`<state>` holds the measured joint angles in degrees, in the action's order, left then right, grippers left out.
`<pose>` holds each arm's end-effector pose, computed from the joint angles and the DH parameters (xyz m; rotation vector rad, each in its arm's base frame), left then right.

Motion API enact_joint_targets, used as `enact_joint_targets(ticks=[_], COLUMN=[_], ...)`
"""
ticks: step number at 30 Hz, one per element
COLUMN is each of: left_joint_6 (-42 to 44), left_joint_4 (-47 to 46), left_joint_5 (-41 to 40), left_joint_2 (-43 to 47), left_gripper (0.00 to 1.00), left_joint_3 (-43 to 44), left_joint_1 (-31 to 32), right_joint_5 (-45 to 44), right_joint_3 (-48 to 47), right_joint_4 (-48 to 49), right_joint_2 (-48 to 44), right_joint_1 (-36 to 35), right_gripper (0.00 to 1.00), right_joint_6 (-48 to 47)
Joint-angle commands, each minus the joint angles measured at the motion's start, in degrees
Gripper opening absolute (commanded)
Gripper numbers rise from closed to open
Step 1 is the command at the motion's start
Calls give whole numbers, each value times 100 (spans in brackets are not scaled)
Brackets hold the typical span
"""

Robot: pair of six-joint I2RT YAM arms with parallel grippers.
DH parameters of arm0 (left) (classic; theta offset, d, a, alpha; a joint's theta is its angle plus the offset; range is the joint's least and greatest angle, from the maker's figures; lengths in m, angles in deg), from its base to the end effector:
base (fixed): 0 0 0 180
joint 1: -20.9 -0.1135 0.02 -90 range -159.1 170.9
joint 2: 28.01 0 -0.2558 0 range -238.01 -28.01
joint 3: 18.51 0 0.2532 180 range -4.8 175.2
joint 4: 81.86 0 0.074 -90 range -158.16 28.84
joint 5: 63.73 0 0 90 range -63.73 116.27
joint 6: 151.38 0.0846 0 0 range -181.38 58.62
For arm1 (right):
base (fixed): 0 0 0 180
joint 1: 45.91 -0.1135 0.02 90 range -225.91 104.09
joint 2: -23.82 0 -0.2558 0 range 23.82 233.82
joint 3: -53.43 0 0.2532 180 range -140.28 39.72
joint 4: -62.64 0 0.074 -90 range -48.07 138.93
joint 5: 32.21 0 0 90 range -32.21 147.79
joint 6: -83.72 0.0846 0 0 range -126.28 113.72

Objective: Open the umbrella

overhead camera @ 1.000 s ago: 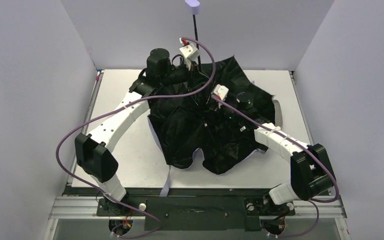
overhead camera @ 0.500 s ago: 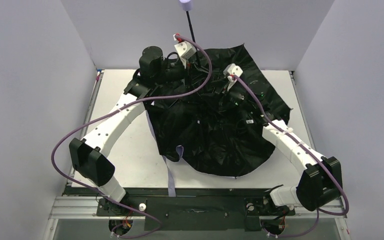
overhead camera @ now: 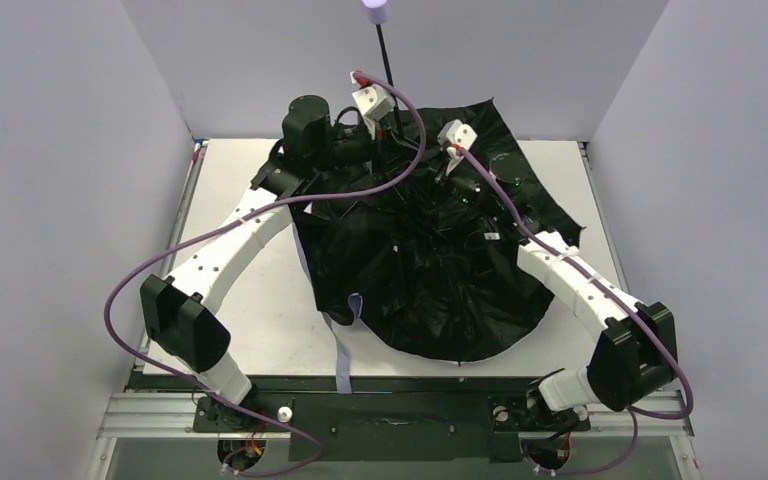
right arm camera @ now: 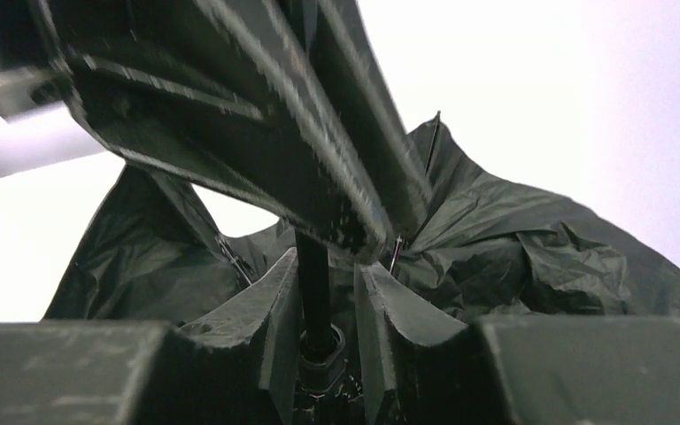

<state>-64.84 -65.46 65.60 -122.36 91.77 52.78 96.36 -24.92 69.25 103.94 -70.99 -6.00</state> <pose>0.3303 -0.2686 0.4369 0.9286 1.3910 -1.0113 0.3117 0.2041 0.3695 -0.8583 1.3094 0.8490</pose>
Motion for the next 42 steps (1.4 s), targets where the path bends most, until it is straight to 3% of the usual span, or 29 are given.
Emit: enact_joint_targets(ticks=[1, 6, 15, 42], left_joint_6=[-387, -421, -464, -738], left_joint_4=[-636, -546, -486, -970], left_joint_5=[215, 190, 157, 51], left_joint_2=[259, 306, 342, 468], left_gripper=[0, 0, 0, 0], left_joint_3=[530, 715, 1061, 1271], left_joint_1=[36, 24, 3, -144], right_joint_5=[-60, 18, 103, 378], right_joint_3=[199, 472, 659, 864], right_joint_4=[-96, -683, -1792, -1849], right_joint_2=[217, 273, 570, 886], right_joint_1=[26, 114, 381, 406], right_gripper=[23, 16, 15, 18], right_joint_6=[-640, -1393, -2491, -2168])
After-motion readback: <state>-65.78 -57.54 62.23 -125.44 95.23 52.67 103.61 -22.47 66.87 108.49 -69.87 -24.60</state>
